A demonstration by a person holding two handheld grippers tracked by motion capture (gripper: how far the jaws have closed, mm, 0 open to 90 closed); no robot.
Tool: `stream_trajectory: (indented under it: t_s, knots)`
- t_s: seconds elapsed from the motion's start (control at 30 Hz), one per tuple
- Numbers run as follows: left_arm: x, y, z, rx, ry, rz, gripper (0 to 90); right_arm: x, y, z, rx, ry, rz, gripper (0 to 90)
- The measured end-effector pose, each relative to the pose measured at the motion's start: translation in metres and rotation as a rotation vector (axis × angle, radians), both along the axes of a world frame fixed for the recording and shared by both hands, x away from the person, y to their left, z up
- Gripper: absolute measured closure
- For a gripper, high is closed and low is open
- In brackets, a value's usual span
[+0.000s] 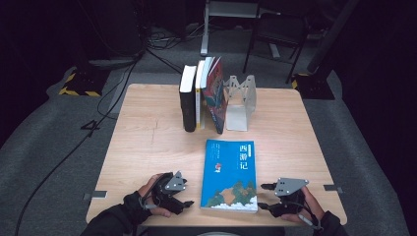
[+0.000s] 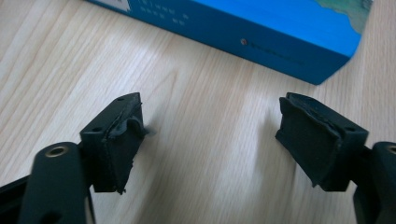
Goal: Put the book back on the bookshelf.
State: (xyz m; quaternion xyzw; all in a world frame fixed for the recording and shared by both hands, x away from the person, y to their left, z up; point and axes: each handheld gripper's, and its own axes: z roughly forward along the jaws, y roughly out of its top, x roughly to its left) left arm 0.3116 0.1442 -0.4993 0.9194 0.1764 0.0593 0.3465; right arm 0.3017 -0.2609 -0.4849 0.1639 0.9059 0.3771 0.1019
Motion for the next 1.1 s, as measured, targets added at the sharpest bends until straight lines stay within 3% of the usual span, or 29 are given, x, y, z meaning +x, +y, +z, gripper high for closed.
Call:
stream_trajectory:
  t_s: [0.3,0.43,0.63,0.73,0.9,1.1]
  knots:
    - [0.000,0.004,-0.001,0.002,0.000,0.016,18.7,-0.003,0.011,0.004,0.018,-0.038,-0.020,31.3]
    - [-0.001,0.000,0.005,0.055,0.005,0.025,19.2,-0.003,0.012,0.010,0.044,-0.073,-0.043,28.3]
    - [-0.009,-0.012,0.015,0.012,0.004,-0.010,19.7,-0.003,0.013,0.017,0.080,-0.100,-0.061,27.7]
    - [-0.018,-0.029,0.026,-0.009,-0.033,-0.041,20.7,-0.003,0.015,0.022,0.104,-0.114,-0.067,27.3]
    - [-0.023,-0.051,0.031,-0.043,-0.039,-0.074,21.9,-0.002,0.019,0.027,0.113,-0.130,-0.076,26.6]
    - [-0.030,-0.092,0.032,-0.028,-0.073,-0.094,24.7,0.002,0.026,0.032,0.106,-0.160,-0.072,26.2]
